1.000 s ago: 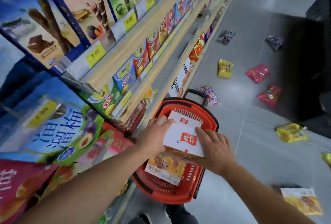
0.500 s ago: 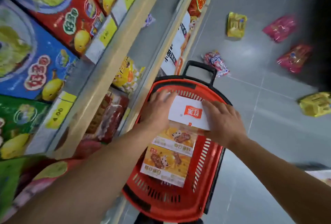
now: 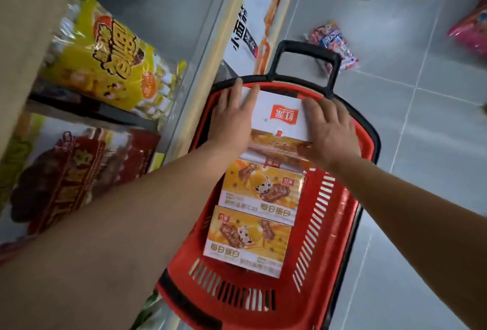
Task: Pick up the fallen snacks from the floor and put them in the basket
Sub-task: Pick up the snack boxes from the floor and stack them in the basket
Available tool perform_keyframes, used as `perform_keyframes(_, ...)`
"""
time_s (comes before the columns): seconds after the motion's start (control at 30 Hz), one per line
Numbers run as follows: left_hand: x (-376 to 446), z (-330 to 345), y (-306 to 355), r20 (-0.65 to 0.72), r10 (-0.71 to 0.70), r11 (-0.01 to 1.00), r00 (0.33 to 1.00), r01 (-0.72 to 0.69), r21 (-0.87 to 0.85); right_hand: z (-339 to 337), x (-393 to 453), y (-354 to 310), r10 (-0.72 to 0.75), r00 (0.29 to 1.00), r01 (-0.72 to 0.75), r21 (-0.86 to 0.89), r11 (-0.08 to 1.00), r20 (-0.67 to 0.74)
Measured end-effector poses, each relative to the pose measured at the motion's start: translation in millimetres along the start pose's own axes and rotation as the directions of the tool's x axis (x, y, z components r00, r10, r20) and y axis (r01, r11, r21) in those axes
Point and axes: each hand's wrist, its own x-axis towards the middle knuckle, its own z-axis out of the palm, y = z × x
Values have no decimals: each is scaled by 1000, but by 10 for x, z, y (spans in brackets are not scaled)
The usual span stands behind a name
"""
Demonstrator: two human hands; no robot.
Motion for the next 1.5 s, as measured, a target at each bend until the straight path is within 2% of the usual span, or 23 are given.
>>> perform_keyframes(0.13, -12, 50, -20, -6, 7, 1000, 1000, -7, 28, 48, -22, 33, -10, 1000, 10, -21, 1000, -1)
perform_keyframes(0.33, -65, -215, 63, 145, -4, 999, 989, 10, -40, -122, -53, -38, 23, 994, -19, -31, 999, 108)
perform_keyframes(0.5, -411, -646, 210, 102, 5, 989, 995, 10, -148, -471, -452, -117, 98, 992, -97, -11, 995, 85)
perform_keyframes(0.7, -1038, -1366, 489, 126, 20, 964, 992, 14, -266, -1191, -1262, -402, 157, 985, -159, 32, 987, 68)
perform_keyframes(0.87, -1662, -1992, 815, 110, 104, 926, 988, -56, -372, -1788, -2162, -623, 213, 977, -212, 126, 969, 13)
perform_keyframes(1.1, -2590, -2409, 1325, 138, 250, 902, 958, -179, -393, -2011, -3372, -631, 309, 950, -299, 143, 943, -51)
perform_keyframes(1.3, -3224, -2387, 1969, 130, 360, 906, 924, -313, -286, -1973, -4322, -194, 378, 923, -366, 139, 920, -77)
perform_keyframes(1.5, -3936, -2169, 3066, 109, 427, 882, 898, -387, -270, -1854, -5433, 728, 421, 900, -398, 177, 900, -116)
